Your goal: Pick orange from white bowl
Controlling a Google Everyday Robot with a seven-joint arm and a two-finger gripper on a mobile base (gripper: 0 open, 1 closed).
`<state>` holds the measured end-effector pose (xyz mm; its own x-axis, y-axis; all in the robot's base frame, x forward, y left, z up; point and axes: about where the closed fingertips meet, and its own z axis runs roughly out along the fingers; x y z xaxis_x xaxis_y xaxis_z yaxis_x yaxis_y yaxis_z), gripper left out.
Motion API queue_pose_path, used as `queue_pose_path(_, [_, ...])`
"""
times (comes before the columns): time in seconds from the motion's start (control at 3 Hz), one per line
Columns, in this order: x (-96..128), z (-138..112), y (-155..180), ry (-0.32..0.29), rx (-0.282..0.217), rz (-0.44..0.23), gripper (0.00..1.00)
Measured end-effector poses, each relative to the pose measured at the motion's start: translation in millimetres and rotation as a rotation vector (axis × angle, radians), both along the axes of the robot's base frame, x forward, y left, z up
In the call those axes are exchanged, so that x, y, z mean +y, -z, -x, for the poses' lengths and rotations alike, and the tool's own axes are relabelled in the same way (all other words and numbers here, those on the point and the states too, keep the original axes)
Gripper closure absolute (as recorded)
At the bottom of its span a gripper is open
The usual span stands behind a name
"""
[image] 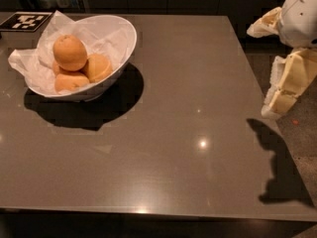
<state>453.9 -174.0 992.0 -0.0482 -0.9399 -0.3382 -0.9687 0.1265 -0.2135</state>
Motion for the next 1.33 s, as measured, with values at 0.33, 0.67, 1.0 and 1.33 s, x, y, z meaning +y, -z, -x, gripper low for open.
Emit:
queue_pose_path(0.33, [16.3, -7.1, 2.0, 0.047, -0.029, -0.041, 0.00])
queue_pose_path(0.67, [52.5, -18.2, -4.4, 0.062, -0.045, -0.117, 0.00])
queue_pose_path(1.0, [85.3, -22.9, -7.3, -0.021, -0.010, -0.206, 0.00])
queue_pose_path(1.33, [88.8, -21.9, -8.7, -0.028, -0.007, -0.220, 0.00])
